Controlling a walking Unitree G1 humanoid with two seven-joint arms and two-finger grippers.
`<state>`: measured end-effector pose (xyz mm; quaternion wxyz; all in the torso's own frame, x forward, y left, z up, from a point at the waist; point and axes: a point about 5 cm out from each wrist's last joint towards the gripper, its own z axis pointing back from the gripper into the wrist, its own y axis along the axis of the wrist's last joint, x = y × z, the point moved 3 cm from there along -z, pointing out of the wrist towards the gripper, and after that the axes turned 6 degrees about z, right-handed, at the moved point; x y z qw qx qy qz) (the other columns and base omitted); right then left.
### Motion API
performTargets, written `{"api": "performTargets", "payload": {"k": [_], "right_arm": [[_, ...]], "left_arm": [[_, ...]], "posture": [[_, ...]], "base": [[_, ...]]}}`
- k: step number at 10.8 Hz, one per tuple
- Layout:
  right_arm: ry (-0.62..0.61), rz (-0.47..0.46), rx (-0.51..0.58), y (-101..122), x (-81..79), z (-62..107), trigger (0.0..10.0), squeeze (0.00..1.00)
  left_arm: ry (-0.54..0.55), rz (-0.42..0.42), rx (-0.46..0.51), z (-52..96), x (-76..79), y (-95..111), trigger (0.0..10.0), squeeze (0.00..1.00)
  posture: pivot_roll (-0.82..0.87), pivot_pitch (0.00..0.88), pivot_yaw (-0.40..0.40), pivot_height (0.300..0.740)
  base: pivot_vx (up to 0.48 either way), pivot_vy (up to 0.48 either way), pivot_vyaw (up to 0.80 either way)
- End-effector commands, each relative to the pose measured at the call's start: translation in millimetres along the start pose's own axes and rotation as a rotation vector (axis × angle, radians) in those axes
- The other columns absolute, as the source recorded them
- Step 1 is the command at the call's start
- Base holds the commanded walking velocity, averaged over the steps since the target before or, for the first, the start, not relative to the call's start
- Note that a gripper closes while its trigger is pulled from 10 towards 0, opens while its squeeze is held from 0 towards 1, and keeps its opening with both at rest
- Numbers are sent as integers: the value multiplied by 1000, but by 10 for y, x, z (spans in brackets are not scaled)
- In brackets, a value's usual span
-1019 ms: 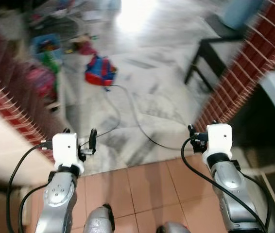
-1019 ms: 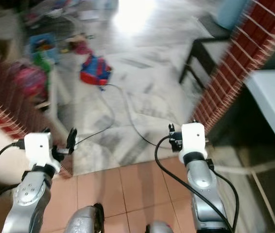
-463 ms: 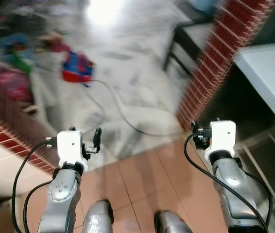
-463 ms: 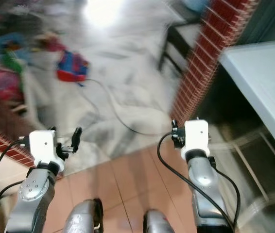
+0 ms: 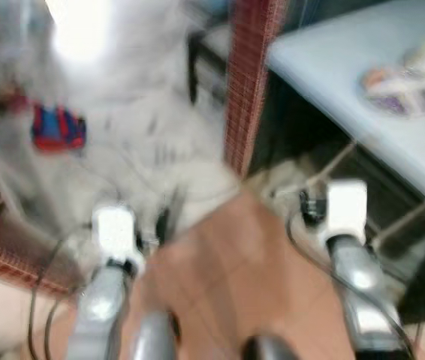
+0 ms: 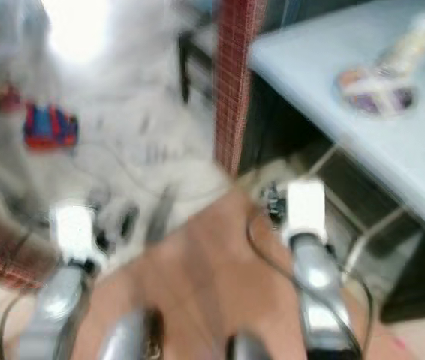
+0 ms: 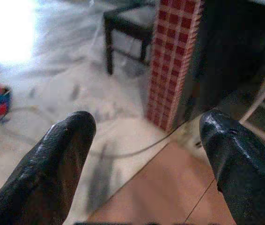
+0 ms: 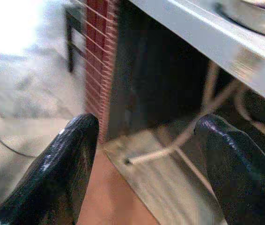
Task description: Restocking fridge
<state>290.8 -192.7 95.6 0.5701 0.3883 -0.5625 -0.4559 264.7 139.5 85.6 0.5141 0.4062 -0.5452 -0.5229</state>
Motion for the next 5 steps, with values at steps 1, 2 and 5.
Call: {"api": "performTargets", "payload": {"k": [1,2,5], "right_arm": [[3,-11,17,48,-27,-17,10000,0],[1,-9,34,76,-23,-23,10000,0],[-20,19,102,212,19,-81,10000,1000]], "left_arm": [[5,-9,14,-14,-42,51,10000,0],[-1,-8,20,-26,-47,67,10000,0],[-14,6,34,-76,-36,95,10000,0]], "posture": [[15,158,28,740],[16,156,28,740],[12,149,31,740]], "base": [[0,0,-800],[0,0,0],[279,0,0]]}}
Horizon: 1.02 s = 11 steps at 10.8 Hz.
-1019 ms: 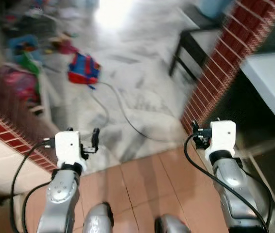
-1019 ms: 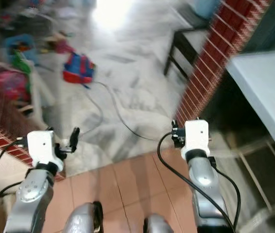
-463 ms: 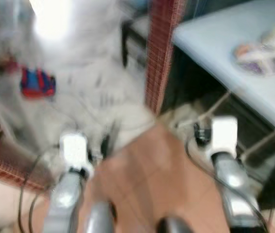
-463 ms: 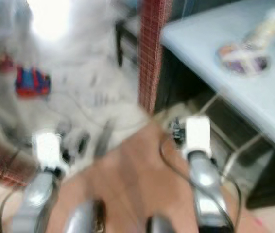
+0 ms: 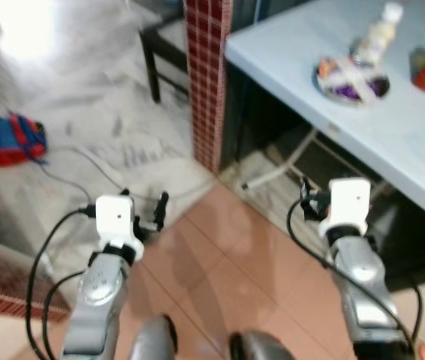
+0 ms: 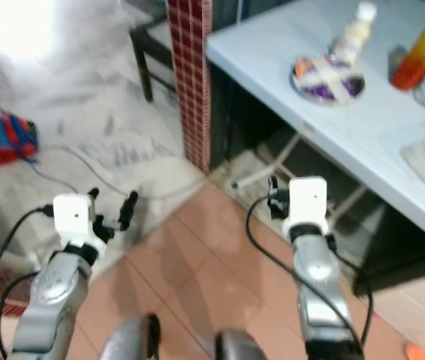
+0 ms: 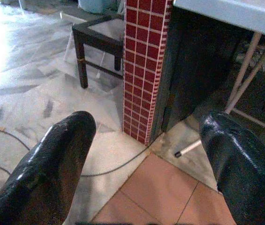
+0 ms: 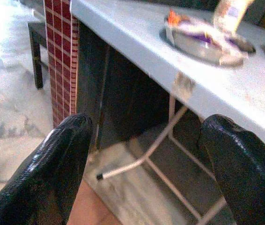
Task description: Restocking fridge
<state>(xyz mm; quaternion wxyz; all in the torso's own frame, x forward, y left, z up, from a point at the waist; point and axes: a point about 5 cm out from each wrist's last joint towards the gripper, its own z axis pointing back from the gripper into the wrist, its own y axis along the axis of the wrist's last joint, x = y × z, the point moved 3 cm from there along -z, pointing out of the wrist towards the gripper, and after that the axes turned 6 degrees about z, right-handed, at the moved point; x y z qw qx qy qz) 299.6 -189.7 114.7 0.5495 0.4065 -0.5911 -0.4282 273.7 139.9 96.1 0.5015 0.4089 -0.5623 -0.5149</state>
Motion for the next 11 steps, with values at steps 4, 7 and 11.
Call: {"api": "performTargets", "payload": {"k": [4,7,11], "right_arm": [[-39,-8,27,67,12,10,10000,1000],[-98,-5,25,91,78,24,10000,973],[-109,35,64,235,87,35,10000,820]], "left_arm": [[11,13,-8,-11,-33,-25,10000,467],[-7,12,-5,-52,2,-20,10000,1000],[-16,27,39,-125,73,106,10000,1000]], "posture": [[2,148,35,740],[-12,150,41,740],[-12,180,33,740]], "base": [[72,0,0],[0,0,0],[255,0,0]]}}
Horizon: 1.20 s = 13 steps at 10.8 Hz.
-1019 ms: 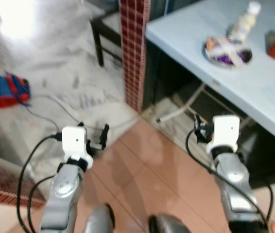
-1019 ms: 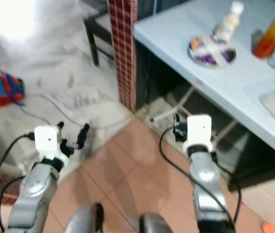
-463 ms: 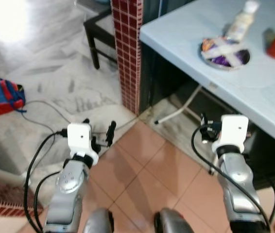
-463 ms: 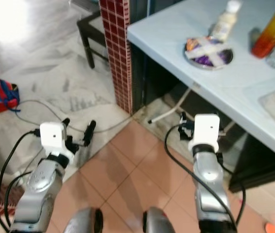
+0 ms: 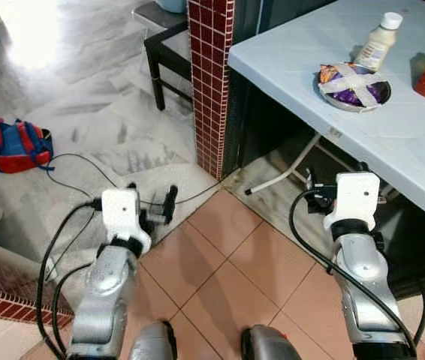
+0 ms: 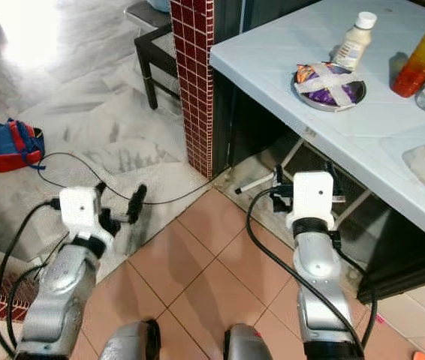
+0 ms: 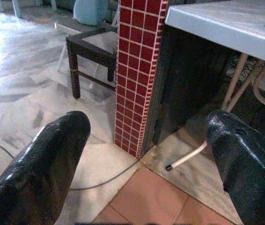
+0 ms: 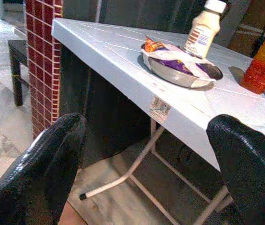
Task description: Restocking fridge
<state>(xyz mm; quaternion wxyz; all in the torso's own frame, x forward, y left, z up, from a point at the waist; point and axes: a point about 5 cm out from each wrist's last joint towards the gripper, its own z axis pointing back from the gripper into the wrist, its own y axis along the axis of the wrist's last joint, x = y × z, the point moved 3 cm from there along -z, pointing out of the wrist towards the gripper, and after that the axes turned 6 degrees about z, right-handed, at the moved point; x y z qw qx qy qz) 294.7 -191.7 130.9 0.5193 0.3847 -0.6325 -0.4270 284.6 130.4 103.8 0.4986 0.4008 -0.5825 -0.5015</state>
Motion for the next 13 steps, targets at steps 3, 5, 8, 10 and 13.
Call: {"api": "performTargets", "payload": {"k": [3,5,8,10,13], "right_arm": [[1,15,-5,37,4,97,10000,0],[-7,27,5,44,22,36,10000,0],[-30,50,8,63,82,-41,10000,0],[-29,53,15,64,73,-37,10000,0],[-22,51,18,65,31,-43,10000,0]], "left_arm": [[37,18,-1,160,-90,-36,10000,0],[37,25,3,136,-79,-36,10000,0],[13,28,-11,139,-42,-62,10000,0],[6,30,-9,121,-26,-62,10000,0],[-4,32,-9,100,-11,-69,10000,0]], "posture": [[-14,183,25,740],[-8,161,27,740],[-11,146,33,740],[-12,145,32,740],[-11,136,31,740]], "base": [[210,0,-500],[394,0,-400],[401,0,-267],[349,0,-800],[299,0,-533]]}}
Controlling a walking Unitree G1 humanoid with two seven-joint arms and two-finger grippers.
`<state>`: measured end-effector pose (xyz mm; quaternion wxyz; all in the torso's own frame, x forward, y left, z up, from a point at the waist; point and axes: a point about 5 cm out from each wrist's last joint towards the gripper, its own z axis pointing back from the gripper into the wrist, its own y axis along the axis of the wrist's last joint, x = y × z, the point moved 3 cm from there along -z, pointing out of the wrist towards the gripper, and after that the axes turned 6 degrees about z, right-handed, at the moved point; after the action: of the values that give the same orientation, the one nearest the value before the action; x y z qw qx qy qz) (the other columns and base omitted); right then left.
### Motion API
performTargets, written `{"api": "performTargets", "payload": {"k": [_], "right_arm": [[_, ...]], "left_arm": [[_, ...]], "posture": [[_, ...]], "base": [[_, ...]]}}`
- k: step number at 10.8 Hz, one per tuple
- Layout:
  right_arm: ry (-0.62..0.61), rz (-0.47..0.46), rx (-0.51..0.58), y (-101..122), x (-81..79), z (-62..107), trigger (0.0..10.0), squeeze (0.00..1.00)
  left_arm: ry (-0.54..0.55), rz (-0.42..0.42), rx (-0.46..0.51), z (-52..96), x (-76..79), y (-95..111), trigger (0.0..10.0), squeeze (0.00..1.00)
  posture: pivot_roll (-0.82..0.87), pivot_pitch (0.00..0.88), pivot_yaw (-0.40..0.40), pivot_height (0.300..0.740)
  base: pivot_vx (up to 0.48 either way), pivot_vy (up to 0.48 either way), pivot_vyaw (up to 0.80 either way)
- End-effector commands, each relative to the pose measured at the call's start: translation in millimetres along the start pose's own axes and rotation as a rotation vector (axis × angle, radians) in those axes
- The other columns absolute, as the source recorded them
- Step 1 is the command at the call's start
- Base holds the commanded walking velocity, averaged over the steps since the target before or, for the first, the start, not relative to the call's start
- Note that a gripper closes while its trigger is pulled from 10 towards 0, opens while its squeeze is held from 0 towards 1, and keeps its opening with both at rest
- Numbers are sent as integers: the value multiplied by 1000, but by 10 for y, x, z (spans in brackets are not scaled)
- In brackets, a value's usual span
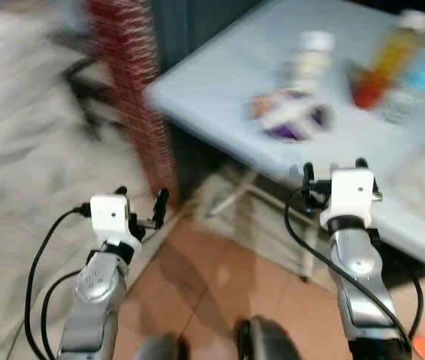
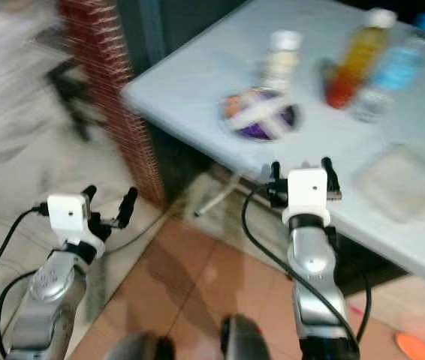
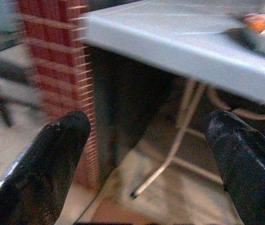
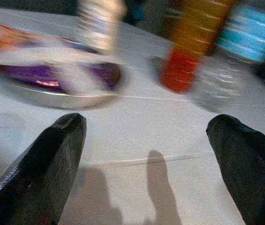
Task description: Restocking fridge
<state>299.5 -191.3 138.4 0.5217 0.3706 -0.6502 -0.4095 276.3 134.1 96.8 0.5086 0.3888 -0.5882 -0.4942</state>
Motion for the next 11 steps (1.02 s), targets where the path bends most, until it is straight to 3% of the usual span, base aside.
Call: {"api": "performTargets", "payload": {"k": [1,4,8,10,11], "right_arm": [[-13,-1,1,4,19,-9,10000,0],[-24,-14,-3,5,48,-61,10000,0],[-2,-62,1,14,41,-137,10000,0],[26,-102,9,34,17,-184,10000,0],[30,-73,34,64,33,-212,10000,0]], "left_arm": [[-20,-6,5,4,38,11,10000,0],[2,8,12,-31,10,23,10000,0],[1,-7,6,-17,1,19,10000,0],[-5,-4,-1,-18,7,12,10000,0],[-7,-3,-7,-18,17,3,10000,0]], "posture": [[-12,136,31,740],[-13,138,27,740],[-8,145,32,740],[-7,150,35,740],[-4,152,36,740]], "base": [[405,0,-431],[398,182,0],[0,0,0],[0,375,0],[0,465,0]]}}
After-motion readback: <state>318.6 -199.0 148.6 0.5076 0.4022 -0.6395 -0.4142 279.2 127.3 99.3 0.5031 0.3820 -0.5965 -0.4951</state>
